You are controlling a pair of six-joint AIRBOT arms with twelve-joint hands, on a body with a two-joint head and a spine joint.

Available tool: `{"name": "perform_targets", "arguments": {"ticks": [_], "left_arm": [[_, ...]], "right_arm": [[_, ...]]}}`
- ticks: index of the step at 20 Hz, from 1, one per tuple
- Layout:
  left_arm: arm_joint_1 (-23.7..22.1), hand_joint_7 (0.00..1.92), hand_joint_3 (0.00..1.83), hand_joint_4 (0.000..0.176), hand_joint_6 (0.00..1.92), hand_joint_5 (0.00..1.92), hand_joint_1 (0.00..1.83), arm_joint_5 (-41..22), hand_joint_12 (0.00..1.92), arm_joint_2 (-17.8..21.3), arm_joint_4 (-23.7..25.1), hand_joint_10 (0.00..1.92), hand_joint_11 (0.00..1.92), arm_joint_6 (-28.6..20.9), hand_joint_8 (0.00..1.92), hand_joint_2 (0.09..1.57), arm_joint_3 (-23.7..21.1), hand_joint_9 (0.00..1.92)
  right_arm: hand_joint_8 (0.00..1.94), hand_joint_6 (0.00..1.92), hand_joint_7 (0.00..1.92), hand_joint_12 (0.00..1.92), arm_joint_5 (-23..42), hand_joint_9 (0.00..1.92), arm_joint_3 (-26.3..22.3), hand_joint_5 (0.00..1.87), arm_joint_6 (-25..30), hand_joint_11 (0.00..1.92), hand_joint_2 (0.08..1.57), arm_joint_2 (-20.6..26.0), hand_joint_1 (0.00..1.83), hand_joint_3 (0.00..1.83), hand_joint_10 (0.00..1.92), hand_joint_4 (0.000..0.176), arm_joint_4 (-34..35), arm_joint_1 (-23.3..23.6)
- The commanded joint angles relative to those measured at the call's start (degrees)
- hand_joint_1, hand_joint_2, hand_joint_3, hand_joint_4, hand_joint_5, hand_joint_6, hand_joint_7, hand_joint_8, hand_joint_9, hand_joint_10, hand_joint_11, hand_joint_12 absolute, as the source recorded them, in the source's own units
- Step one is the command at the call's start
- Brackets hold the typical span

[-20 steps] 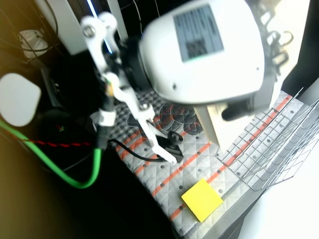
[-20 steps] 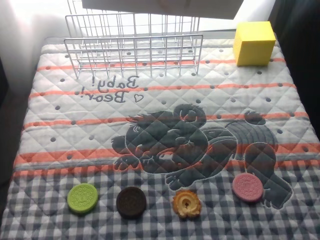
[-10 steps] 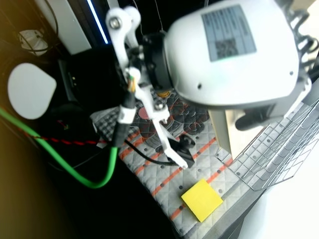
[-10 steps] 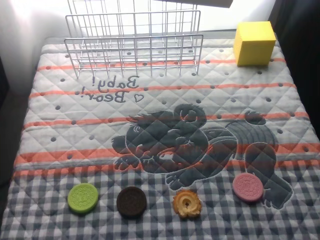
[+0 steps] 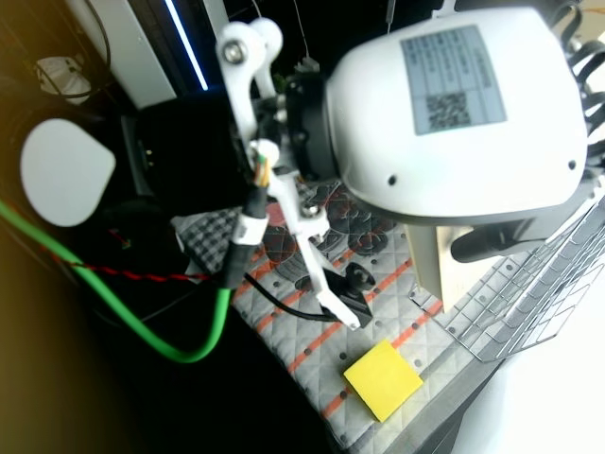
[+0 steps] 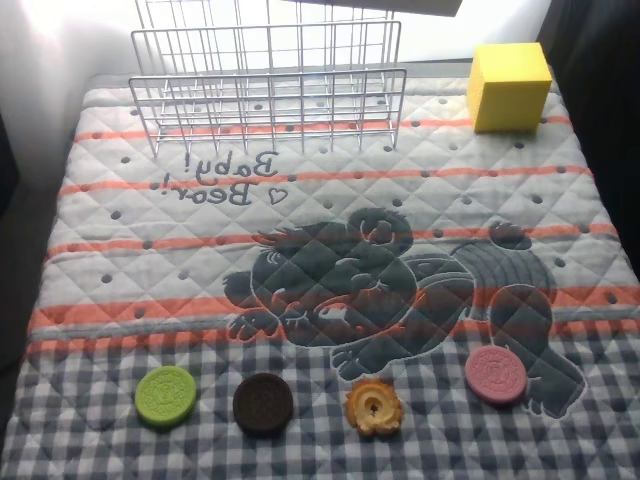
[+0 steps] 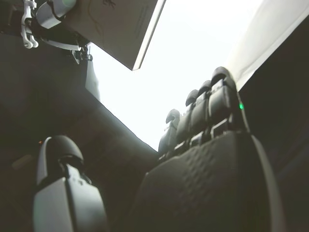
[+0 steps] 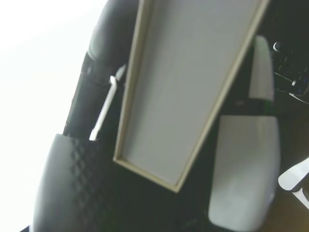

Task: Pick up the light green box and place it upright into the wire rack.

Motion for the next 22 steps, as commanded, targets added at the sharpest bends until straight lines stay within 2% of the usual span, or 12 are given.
{"name": "perform_targets", "arguments": {"ticks": [1, 2, 3, 6, 10, 13, 15, 17, 18, 19, 20, 22], "left_arm": [[-0.28, 0.0, 0.0, 0.176, 0.0, 0.0, 0.55, -6.83, 0.0, -0.09, -0.56, 0.0, 0.01, -0.65, 0.0, 0.8, 0.45, 0.0], [-0.29, 0.0, 0.0, 0.176, 0.0, 0.0, 0.54, -6.81, 0.0, -0.16, -0.56, 0.0, 0.0, -0.72, 0.0, 0.8, 0.5, 0.0], [-0.29, 0.0, 0.0, 0.176, 0.0, 0.0, 0.57, -6.81, 0.0, -0.27, -0.56, 0.0, 0.0, -0.89, 0.0, 0.79, 0.56, 0.0], [-0.29, 0.0, 0.0, 0.176, 0.0, 0.0, 0.58, -6.77, 0.0, -0.34, -0.53, 0.0, 0.0, -1.1, 0.0, 0.78, 0.67, 0.0], [-0.29, 0.0, 0.0, 0.176, 0.0, 0.0, 0.58, -6.69, 0.0, -0.28, -0.5, 0.0, 0.0, -1.27, 0.0, 0.8, 0.84, 0.0], [-0.31, 0.0, 0.01, 0.176, 0.0, 0.0, 0.56, -6.62, 0.0, -0.31, -0.42, 0.0, 0.0, -1.29, 0.0, 0.81, 0.91, 0.0], [-0.31, 0.0, 0.0, 0.176, 0.0, 0.0, 0.56, -6.59, 0.0, -0.34, -0.4, 0.0, 0.0, -1.34, 0.0, 0.81, 0.93, 0.0], [-0.31, 0.0, 0.0, 0.176, 0.0, 0.0, 0.57, -6.59, 0.0, -0.35, -0.39, 0.0, 0.0, -1.52, 0.0, 0.8, 0.95, 0.0], [-0.31, 0.0, 0.0, 0.176, 0.0, 0.0, 0.57, -6.46, 0.0, -0.35, -0.39, 0.0, 0.0, -1.64, 0.0, 0.8, 1.05, 0.0], [-0.31, 0.0, 0.0, 0.176, 0.0, 0.0, 0.57, -6.4, 0.0, -0.35, -0.39, 0.0, 0.0, -1.7, 0.0, 0.79, 1.13, 0.0], [-0.31, 0.0, 0.0, 0.176, 0.0, 0.0, 0.56, -6.45, 0.0, -0.33, -0.39, 0.0, 0.0, -1.78, 0.0, 0.79, 1.14, 0.0], [-0.31, 0.0, 0.0, 0.176, 0.0, 0.0, 0.55, -6.5, 0.0, -0.32, -0.33, 0.0, 0.0, -1.82, 0.0, 0.8, 1.14, 0.0]], "right_arm": [[1.0, 0.83, 1.11, 1.0, 4.56, 1.74, 0.3, 0.92, 0.26, 1.48, 1.11, 0.26, 1.28, 0.0, 0.15, 0.0, 2.81, 1.28], [0.93, 0.82, 1.15, 0.99, 4.56, 1.75, 0.33, 0.94, 0.26, 1.5, 1.09, 0.16, 1.28, 0.0, 0.16, 0.0, 2.78, 1.28], [0.98, 0.88, 1.12, 0.99, 4.54, 1.72, 0.36, 0.9, 0.26, 1.49, 1.11, 0.02, 1.28, 0.0, 0.16, 0.0, 2.6, 1.25], [0.79, 0.85, 1.2, 0.98, 4.41, 1.71, 0.45, 0.97, 0.27, 1.54, 1.07, -0.53, 1.29, 0.0, 0.15, 0.0, 2.36, 0.38], [0.76, 0.84, 1.22, 1.05, 4.4, 1.68, 0.63, 0.97, 0.27, 1.44, 1.07, -0.99, 1.29, 0.0, 0.14, 0.0, 2.36, -0.68], [0.81, 0.84, 1.2, 1.2, 4.41, 1.7, 0.67, 0.94, 0.27, 1.33, 1.08, -1.32, 1.28, 0.0, 0.14, 0.0, 2.29, -0.81], [0.82, 0.8, 1.2, 1.27, 4.41, 1.72, 0.67, 0.96, 0.27, 1.32, 1.08, -1.41, 1.29, 0.0, 0.17, 0.0, 2.26, -0.85], [0.83, 0.81, 1.2, 1.19, 4.41, 1.73, 0.69, 0.95, 0.27, 1.41, 1.08, -1.61, 1.29, 0.0, 0.22, 0.0, 2.26, -1.44], [0.53, 0.95, 1.37, 1.11, 4.42, 1.78, 0.69, 0.96, 0.27, 1.5, 1.12, -1.84, 1.19, 0.0, 0.26, 0.0, 2.26, -1.97], [0.34, 0.98, 1.5, 1.13, 4.43, 1.81, 0.73, 0.96, 0.27, 1.51, 1.12, -2.1, 1.17, 0.0, 0.3, 0.0, 2.26, -2.34], [0.21, 1.01, 1.53, 1.12, 4.44, 1.8, 0.77, 0.95, 0.27, 1.5, 1.13, -2.34, 1.16, 0.0, 0.33, 0.0, 2.26, -2.64], [0.11, 0.97, 1.61, 1.18, 4.43, 1.79, 0.91, 0.98, 0.27, 1.44, 1.12, -2.56, 1.17, 0.0, 0.4, 0.0, 2.26, -3.04]]}}
